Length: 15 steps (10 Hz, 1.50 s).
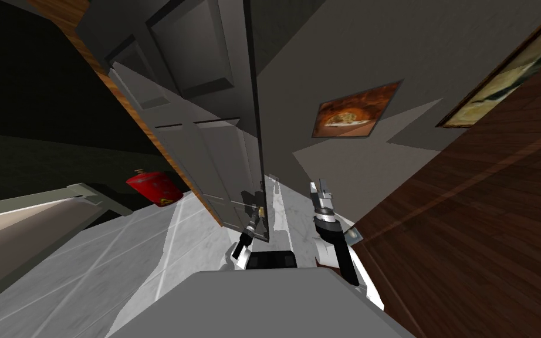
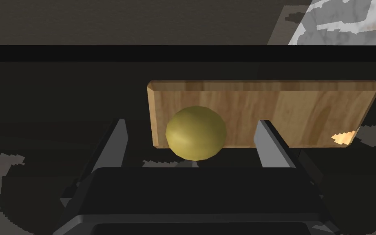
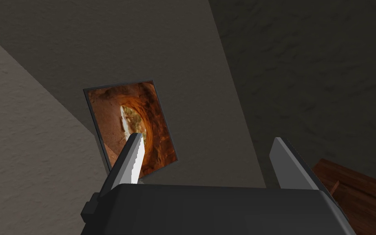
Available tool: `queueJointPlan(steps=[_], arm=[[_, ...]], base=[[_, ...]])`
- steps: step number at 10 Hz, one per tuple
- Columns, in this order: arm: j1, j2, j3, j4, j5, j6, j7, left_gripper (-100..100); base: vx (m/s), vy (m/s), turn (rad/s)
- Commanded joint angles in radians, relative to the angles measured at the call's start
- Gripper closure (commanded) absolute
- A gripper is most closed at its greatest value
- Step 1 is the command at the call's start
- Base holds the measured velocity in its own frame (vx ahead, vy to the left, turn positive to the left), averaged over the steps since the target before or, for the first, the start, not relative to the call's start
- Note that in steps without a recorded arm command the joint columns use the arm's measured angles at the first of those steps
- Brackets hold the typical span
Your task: Push the door open
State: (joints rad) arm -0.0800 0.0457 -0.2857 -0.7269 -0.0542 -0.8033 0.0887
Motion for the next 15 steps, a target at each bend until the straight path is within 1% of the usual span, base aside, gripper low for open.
queueJointPlan(steps=[1, 6, 7, 9, 10, 11, 13, 14, 15], arm=[[0.000, 0.001, 0.000, 0.000, 0.000, 0.002, 0.000, 100], [0.000, 0.001, 0.000, 0.000, 0.000, 0.002, 0.000, 100], [-0.001, 0.010, 0.016, 0.004, 0.007, 0.006, -0.006, 100], [-0.003, 0.019, 0.038, 0.007, 0.017, 0.008, -0.013, 100], [-0.003, 0.019, 0.038, 0.007, 0.017, 0.008, -0.013, 100], [-0.005, 0.024, 0.054, 0.009, 0.024, 0.009, -0.019, 100], [-0.005, 0.024, 0.054, 0.009, 0.024, 0.009, -0.019, 100], [-0.017, 0.025, 0.045, 0.025, 0.061, 0.003, -0.049, -100], [-0.019, 0.025, 0.042, 0.028, 0.073, 0.003, -0.059, -100]], base=[[-0.017, -0.001, -0.002], [-0.013, 0.004, -0.002], [0.131, -0.039, 0.032], [0.210, -0.044, 0.067], [0.155, -0.042, -0.002], [0.164, -0.035, 0.065], [0.116, -0.001, 0.053], [-0.035, 0.052, 0.011], [-0.088, 0.073, 0.003]])
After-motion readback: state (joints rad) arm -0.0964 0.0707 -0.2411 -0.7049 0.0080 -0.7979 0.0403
